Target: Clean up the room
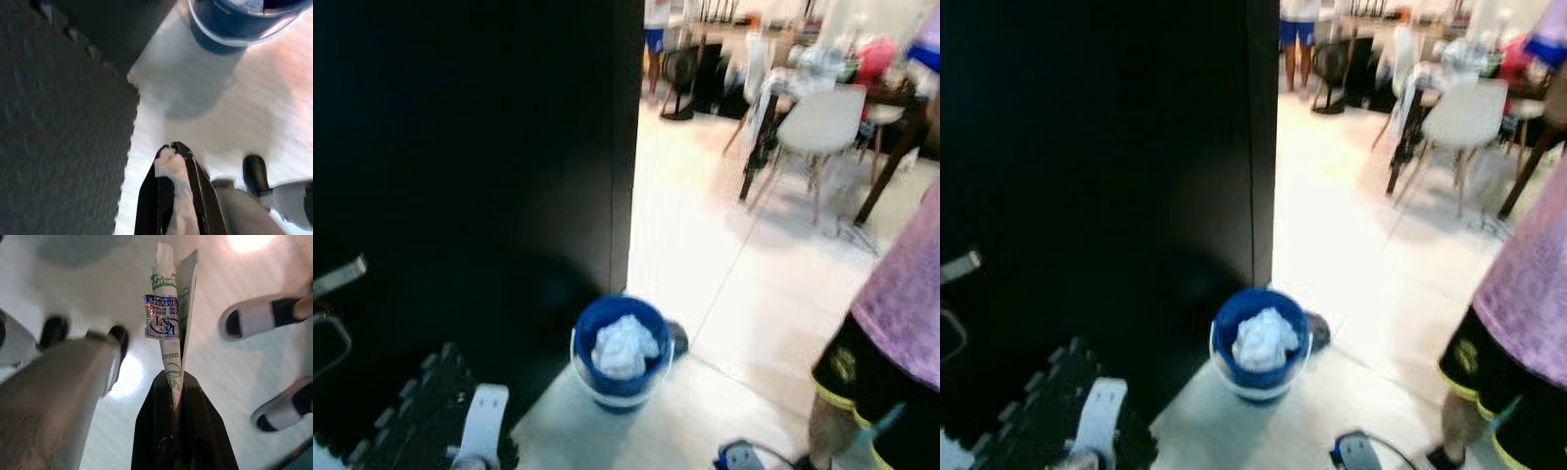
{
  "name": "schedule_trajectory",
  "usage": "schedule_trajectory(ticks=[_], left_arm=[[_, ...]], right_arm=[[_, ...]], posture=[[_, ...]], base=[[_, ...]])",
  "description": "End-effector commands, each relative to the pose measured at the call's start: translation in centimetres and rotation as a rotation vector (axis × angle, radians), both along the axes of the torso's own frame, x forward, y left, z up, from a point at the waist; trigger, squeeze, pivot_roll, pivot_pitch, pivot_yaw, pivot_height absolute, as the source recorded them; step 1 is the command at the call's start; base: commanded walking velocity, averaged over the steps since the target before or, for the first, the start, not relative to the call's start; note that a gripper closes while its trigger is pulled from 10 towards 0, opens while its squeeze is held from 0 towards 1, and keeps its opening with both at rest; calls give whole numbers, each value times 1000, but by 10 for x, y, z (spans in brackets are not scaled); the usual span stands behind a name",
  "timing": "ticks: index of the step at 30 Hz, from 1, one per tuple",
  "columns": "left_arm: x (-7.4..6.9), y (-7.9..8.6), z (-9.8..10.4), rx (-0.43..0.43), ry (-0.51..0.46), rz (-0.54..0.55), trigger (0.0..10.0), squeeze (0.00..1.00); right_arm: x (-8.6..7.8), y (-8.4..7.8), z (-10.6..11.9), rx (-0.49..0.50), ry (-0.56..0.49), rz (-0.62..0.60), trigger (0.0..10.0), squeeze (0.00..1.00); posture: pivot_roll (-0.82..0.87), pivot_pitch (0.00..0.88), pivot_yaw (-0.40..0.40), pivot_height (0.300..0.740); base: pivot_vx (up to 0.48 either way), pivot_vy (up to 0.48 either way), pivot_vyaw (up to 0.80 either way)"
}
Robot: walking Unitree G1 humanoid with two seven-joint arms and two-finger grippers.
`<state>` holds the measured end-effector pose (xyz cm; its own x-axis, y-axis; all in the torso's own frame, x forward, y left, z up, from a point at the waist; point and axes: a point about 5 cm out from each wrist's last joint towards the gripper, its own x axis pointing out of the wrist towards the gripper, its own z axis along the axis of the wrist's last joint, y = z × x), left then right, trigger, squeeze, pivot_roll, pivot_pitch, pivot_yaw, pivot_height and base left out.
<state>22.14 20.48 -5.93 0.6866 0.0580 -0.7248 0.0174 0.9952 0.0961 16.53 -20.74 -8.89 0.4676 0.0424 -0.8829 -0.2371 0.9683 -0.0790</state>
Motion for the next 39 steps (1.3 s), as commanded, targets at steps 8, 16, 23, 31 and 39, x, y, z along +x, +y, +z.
schedule_trajectory(ticks=[8,16,23,31,39], left_arm=[[17,-5,11,-23,-42,-96,10000,0],[41,-14,27,-17,-100,-179,10000,0],[46,-19,31,-50,-111,-188,10000,0],[55,-49,39,-309,-124,-313,10000,1000],[54,-57,38,-363,-109,-338,10000,1000]], right_arm=[[-13,4,-6,17,43,-16,10000,0],[-23,0,-9,9,58,-37,10000,0],[-23,3,-10,7,69,-24,10000,0],[-22,3,-10,-10,79,-3,10000,0],[-21,0,-9,-23,79,2,10000,0]], posture=[[104,0,-15,721],[79,6,-11,721],[74,10,-15,721],[66,16,-21,721],[46,16,-22,721]], base=[[420,0,-166],[388,0,-568],[324,0,0],[0,0,0],[0,0,0]])
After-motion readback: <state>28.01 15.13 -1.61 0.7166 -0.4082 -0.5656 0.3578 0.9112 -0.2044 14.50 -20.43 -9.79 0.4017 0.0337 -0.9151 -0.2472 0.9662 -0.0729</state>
